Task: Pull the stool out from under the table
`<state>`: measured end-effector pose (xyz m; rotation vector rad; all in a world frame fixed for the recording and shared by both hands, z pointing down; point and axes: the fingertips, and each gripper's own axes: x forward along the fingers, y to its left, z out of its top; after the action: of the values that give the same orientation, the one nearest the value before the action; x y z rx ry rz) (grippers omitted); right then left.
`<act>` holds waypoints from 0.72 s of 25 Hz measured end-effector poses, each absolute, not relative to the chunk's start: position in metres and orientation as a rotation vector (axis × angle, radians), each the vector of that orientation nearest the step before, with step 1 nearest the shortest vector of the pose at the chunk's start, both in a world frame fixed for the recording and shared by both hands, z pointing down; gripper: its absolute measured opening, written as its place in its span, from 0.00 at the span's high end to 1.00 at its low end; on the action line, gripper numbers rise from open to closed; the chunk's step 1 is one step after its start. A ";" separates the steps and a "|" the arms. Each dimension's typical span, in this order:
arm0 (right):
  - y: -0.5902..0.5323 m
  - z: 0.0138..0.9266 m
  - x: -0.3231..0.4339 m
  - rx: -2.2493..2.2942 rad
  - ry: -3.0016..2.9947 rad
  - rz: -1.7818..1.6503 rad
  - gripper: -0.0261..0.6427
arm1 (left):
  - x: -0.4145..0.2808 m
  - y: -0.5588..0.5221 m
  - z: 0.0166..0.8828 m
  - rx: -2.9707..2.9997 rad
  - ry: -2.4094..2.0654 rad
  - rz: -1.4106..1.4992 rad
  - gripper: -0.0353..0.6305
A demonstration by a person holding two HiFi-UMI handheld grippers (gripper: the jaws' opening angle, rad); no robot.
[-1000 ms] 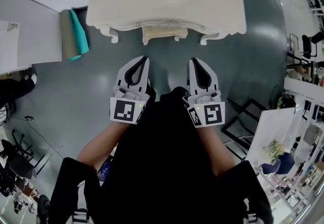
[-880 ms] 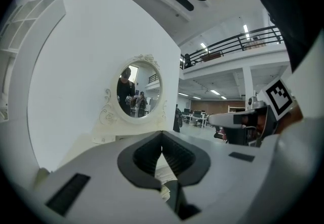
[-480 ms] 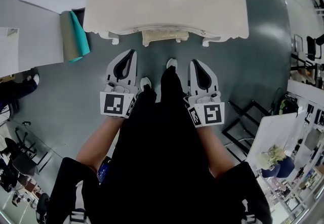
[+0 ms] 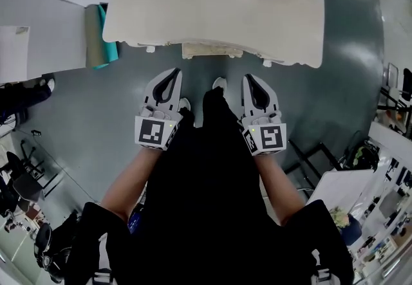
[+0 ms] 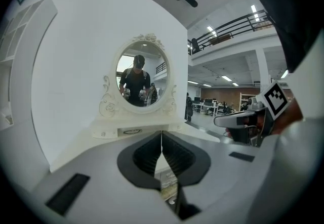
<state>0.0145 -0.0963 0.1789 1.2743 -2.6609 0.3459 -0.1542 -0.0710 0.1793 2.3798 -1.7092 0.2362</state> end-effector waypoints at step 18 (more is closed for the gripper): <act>-0.129 0.340 0.042 1.108 -2.509 0.315 0.93 | -0.164 -0.034 0.325 2.140 -1.665 0.377 0.92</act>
<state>0.0419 -0.1292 0.3397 1.1082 -2.5090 0.3155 -0.1640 -0.0343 0.3247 2.1401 -1.6647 0.3769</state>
